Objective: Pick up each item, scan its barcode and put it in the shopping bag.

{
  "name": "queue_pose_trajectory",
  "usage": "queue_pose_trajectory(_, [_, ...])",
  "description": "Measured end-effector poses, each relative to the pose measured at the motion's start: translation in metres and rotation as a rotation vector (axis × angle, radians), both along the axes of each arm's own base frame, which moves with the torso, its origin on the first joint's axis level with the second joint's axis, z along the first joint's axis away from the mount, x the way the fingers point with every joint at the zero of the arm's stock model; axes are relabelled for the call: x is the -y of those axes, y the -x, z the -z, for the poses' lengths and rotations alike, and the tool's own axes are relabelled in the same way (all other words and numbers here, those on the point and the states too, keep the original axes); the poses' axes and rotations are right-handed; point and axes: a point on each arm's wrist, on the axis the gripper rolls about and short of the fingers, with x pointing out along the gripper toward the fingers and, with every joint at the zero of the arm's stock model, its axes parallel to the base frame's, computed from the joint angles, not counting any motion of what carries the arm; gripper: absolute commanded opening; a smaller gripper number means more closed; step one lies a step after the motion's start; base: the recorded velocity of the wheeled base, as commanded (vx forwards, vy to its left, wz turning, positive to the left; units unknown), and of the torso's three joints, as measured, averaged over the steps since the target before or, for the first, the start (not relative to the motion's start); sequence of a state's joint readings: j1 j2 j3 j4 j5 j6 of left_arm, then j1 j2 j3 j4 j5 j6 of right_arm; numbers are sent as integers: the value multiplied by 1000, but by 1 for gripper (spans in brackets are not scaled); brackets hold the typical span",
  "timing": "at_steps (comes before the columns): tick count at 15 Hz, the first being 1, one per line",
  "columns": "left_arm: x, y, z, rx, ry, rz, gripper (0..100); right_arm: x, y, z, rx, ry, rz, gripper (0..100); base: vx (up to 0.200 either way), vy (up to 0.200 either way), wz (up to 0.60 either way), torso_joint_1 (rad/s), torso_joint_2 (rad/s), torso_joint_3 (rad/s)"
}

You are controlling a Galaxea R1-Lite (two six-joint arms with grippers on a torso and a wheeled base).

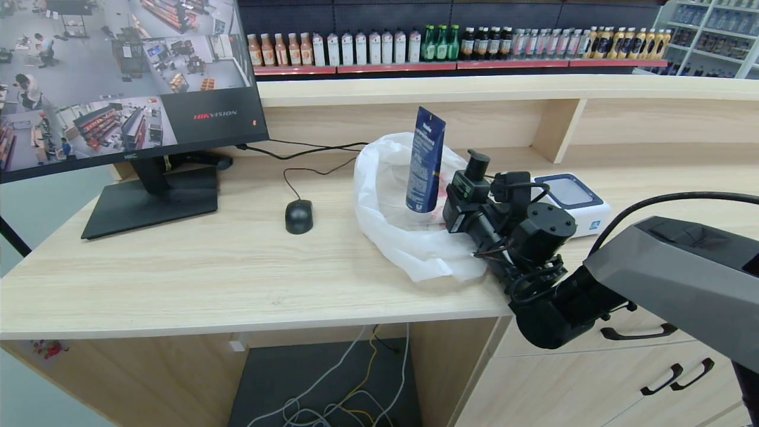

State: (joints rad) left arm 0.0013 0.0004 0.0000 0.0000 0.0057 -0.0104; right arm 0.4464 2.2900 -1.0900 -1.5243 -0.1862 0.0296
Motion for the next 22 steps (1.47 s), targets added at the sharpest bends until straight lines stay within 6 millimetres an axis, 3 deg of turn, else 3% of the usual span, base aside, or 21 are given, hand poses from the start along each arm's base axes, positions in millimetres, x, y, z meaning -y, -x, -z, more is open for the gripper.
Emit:
queue_pose_trajectory(1, [0,0,0,0,0,0,100,0,0,0,-1,-7,-1,100,0,0,0,0,0,0])
queue_pose_trajectory(15, [0,0,0,0,0,0,100,1,-3,-5,29,-24,3,100,0,0,0,0,0,0])
queue_pose_trajectory(22, [0,0,0,0,0,0,100,7,9,-16,53,-18,11,100,0,0,0,0,0,0])
